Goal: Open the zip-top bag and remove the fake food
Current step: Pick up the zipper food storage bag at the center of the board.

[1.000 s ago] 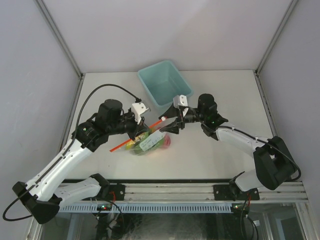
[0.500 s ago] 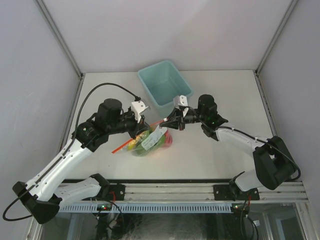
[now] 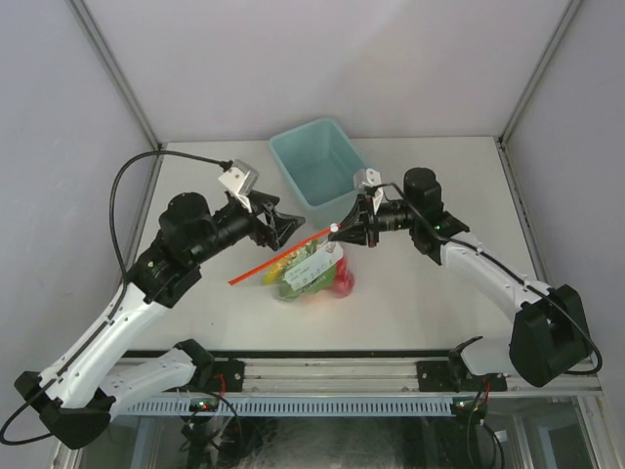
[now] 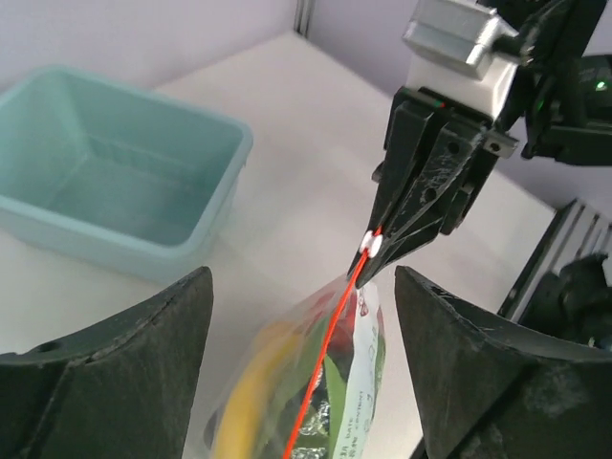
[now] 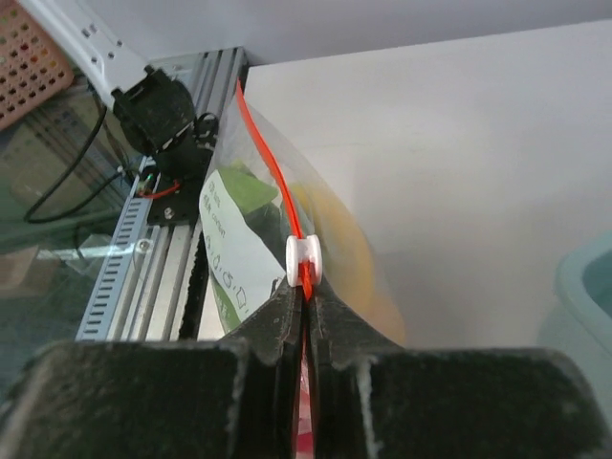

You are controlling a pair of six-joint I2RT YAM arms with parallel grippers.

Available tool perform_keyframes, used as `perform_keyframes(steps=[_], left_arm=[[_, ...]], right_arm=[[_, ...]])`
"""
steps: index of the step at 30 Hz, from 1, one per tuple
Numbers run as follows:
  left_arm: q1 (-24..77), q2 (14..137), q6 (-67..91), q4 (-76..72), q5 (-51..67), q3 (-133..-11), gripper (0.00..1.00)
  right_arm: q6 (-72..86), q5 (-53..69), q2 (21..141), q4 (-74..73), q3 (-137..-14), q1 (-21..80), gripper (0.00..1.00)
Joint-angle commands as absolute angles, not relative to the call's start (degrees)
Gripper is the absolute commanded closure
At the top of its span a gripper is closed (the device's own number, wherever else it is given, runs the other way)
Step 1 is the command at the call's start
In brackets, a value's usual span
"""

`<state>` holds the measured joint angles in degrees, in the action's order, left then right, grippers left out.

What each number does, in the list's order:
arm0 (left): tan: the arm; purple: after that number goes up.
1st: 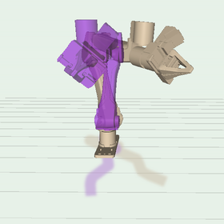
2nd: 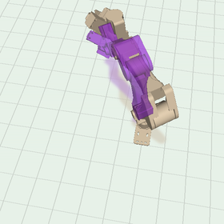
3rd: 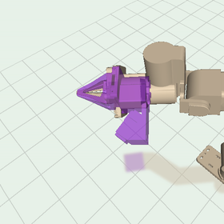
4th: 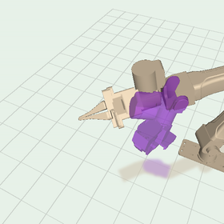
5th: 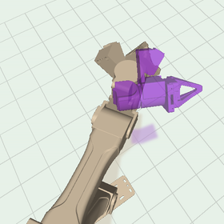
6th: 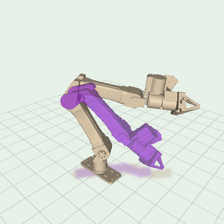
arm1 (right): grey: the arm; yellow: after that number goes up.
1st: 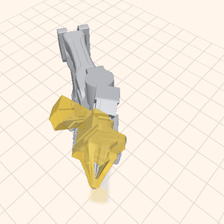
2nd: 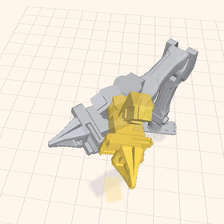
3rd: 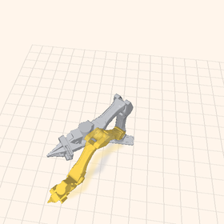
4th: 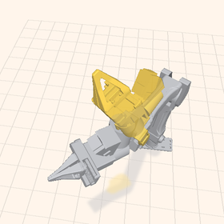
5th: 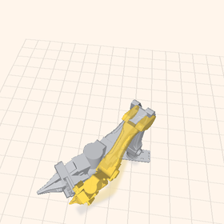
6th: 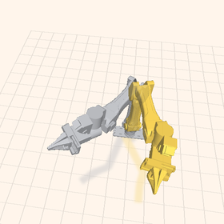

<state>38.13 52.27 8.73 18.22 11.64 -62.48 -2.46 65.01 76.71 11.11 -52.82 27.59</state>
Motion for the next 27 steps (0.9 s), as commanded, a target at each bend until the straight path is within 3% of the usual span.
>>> perform_keyframes(steps=[1,14,18,27], left_arm=[[38.32,52.37,15.69,6.54,11.37,-61.27,0.20],[39.05,61.49,2.47,11.30,25.93,-64.35,0.28],[39.51,64.91,3.62,13.58,28.91,-66.09,0.35],[40.53,66.43,8.11,13.10,30.36,-63.55,0.36]], right_arm=[[-1.91,66.31,74.19,-1.77,-59.71,23.79,1.00],[-5.95,66.58,73.27,-5.13,-59.85,22.08,1.00],[-7.28,67.45,73.35,-5.01,-59.87,21.37,1.00],[-8.75,67.41,73.39,-5.27,-59.86,21.02,1.00]])
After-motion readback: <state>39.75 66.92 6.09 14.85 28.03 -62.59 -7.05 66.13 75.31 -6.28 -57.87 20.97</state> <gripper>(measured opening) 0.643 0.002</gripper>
